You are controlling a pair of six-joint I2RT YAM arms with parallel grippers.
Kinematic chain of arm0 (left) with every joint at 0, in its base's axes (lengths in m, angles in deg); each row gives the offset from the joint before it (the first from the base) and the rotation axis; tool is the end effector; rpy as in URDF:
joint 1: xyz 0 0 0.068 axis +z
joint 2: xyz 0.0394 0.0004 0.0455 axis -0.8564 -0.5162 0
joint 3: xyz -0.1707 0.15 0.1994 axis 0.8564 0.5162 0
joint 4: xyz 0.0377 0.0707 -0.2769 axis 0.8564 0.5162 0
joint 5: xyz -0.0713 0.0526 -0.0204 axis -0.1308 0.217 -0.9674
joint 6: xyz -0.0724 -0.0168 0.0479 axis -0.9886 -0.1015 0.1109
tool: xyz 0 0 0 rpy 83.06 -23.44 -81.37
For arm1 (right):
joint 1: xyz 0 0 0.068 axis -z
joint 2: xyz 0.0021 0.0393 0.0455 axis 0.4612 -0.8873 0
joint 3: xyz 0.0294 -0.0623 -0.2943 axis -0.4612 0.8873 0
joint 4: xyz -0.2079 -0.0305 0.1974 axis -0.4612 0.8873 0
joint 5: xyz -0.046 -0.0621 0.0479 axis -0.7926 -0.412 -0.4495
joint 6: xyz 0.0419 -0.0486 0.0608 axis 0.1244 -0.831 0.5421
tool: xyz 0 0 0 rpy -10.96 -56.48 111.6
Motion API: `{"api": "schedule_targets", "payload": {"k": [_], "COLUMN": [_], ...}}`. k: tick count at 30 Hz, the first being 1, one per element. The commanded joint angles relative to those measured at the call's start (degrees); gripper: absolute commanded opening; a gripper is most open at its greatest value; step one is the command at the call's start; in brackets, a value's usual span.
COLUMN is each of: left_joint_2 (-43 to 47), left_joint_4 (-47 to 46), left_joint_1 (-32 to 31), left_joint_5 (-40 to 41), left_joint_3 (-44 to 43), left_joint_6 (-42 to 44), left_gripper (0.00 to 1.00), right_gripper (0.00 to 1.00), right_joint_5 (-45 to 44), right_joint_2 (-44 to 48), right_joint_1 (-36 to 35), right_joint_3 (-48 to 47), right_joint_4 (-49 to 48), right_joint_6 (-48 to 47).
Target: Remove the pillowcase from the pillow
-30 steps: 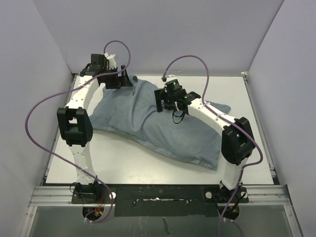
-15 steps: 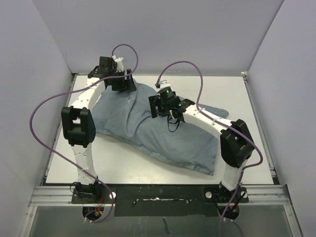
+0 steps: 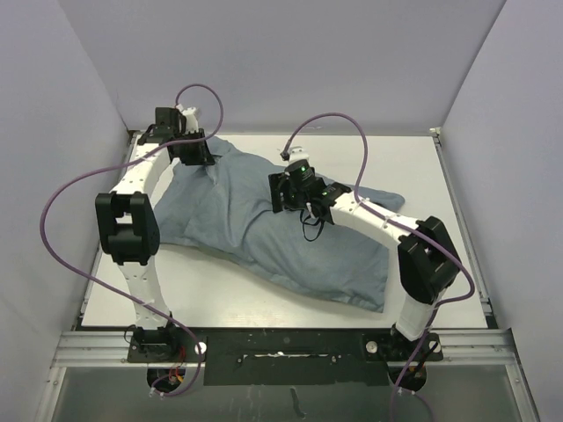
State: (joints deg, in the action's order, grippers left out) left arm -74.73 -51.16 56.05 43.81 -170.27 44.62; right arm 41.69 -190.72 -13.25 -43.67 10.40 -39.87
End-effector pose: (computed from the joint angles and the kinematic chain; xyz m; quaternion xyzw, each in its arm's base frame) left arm 0.5317 -0.0538 0.2510 0.0175 0.9210 -0.1982 0.3350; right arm 0.3628 0.2925 0.2459 -0.0845 0.9018 0.1521 0.3956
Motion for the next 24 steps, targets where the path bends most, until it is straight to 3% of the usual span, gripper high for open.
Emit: {"api": "schedule_targets", "payload": {"k": [1,6,14,18,21,24], "left_joint_2": [6.53,9.08,11.70,10.40,9.11,10.26], "left_joint_4": [-1.75,-2.00,-8.14,-2.54,4.72,7.62], "left_joint_1": [3.91,5.66,3.72,3.11,2.83,2.34], "left_joint_5": [-3.95,-3.12,12.53,12.18,6.53,0.63], "left_joint_3": [-1.16,-0.97,-0.82,-0.18,1.16,4.51], "left_joint_6": [0.92,4.67,19.65,17.84,14.13,11.65], "left_gripper": [0.17,0.05,0.05,0.29,0.55,0.63], "right_gripper": [0.72,0.69,0.62,0.59,0.58,0.58], "right_joint_5": [1.29,1.07,-0.03,-0.02,0.31,0.16], "right_joint_2": [0.86,0.69,3.48,5.79,6.92,7.42], "right_joint_1": [-1.09,-1.05,-1.05,-1.19,-1.66,-2.15], "right_joint_3": [2.91,3.82,5.36,6.26,7.03,7.64], "right_joint_4": [7.46,7.43,7.34,6.63,6.38,6.46], "right_joint_6": [0.99,1.56,1.99,2.49,2.86,2.89]}}
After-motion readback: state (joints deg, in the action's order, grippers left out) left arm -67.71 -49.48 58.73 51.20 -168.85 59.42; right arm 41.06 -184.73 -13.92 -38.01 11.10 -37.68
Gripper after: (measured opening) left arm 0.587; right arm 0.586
